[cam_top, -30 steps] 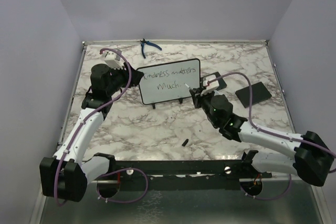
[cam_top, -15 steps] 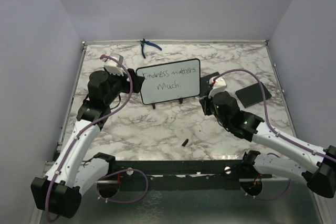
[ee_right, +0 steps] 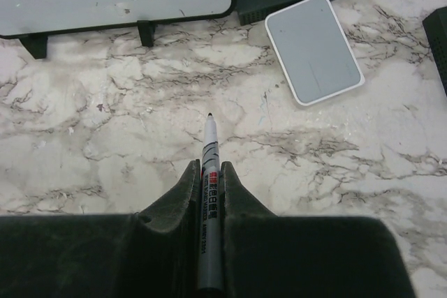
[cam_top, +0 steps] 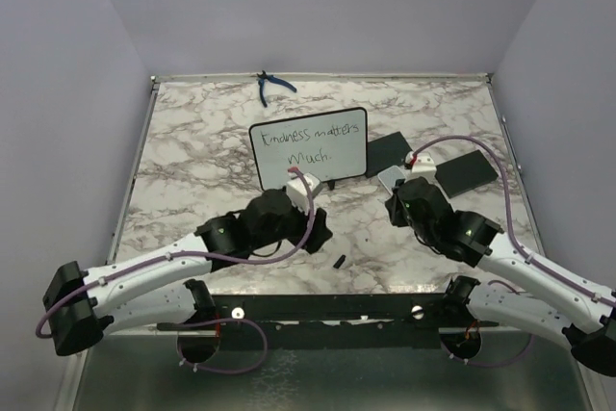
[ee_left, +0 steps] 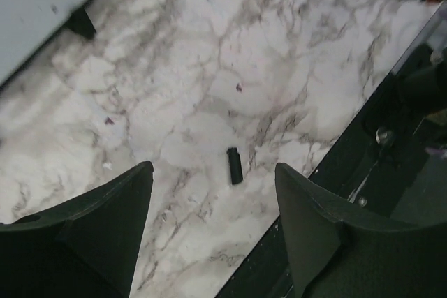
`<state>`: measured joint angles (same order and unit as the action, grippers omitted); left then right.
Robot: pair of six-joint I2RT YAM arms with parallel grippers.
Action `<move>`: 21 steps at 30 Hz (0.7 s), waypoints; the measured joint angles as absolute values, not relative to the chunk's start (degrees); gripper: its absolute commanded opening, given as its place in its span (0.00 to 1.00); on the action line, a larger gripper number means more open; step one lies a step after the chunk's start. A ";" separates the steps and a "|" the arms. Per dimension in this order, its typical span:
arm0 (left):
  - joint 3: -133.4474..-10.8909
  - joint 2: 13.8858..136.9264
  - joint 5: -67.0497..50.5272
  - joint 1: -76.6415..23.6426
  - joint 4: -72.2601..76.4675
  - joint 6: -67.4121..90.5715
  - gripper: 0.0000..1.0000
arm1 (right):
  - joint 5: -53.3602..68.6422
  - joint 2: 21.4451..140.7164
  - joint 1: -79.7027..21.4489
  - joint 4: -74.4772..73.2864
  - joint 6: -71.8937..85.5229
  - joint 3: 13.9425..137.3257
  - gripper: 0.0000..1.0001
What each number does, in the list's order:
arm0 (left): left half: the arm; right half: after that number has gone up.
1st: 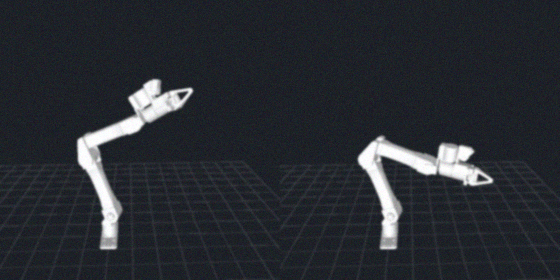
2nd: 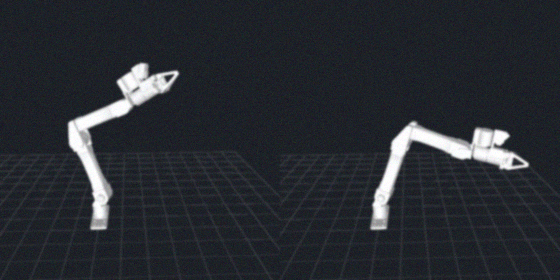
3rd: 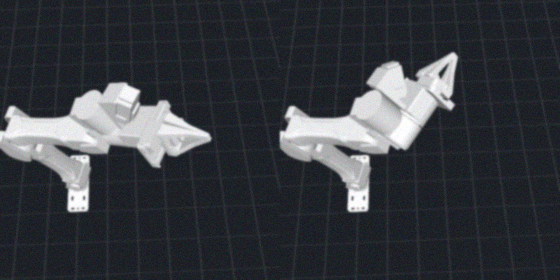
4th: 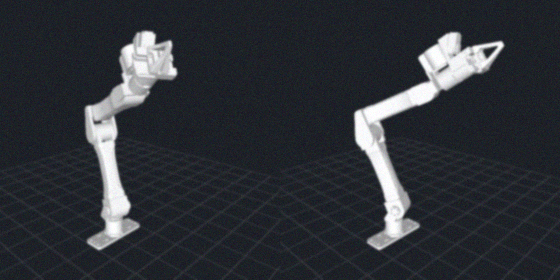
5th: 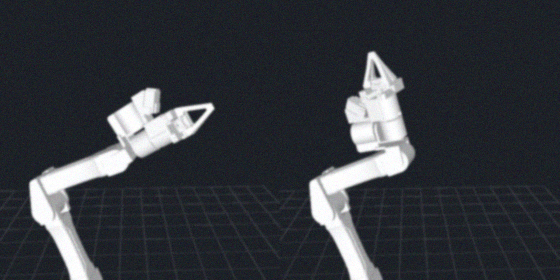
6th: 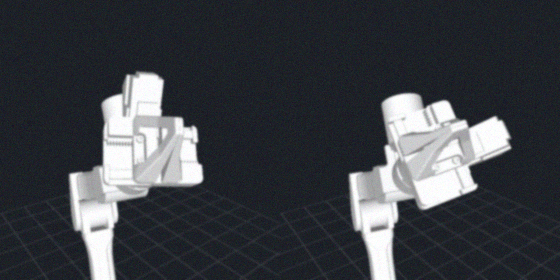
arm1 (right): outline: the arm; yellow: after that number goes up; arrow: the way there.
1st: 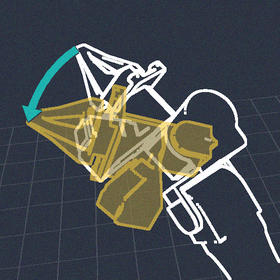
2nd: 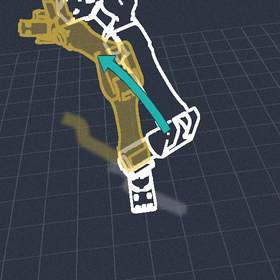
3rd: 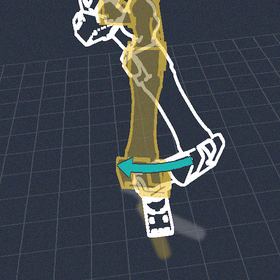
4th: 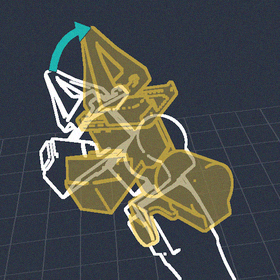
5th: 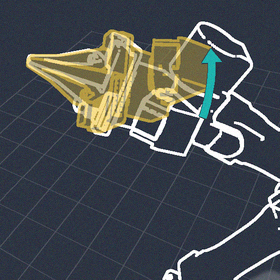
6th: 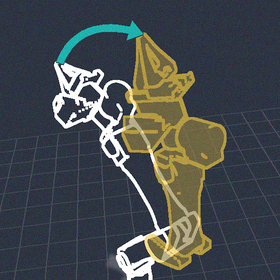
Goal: Write a sentence on the whiteboard
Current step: Pick up the pen cap from the center of the board.
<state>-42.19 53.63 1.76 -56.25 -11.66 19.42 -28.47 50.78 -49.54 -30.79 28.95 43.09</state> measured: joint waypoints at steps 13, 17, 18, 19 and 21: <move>-37.80 74.72 9.96 -71.92 -3.79 24.84 0.62 | -29.12 43.72 -49.50 -31.42 32.51 38.02 0.01; -38.39 79.33 10.15 -71.88 -2.59 24.82 0.56 | -29.12 42.26 -49.50 -31.40 32.77 36.84 0.01; -38.74 80.47 10.13 -71.88 -2.52 24.71 0.56 | -29.12 42.19 -49.50 -31.33 32.84 36.80 0.00; -39.05 81.34 10.15 -71.88 -2.37 24.62 0.55 | -29.12 42.15 -49.50 -31.27 32.97 36.80 0.00; -39.68 82.67 10.15 -71.85 -2.20 24.40 0.53 | -29.12 42.15 -49.50 -31.16 33.01 36.73 0.01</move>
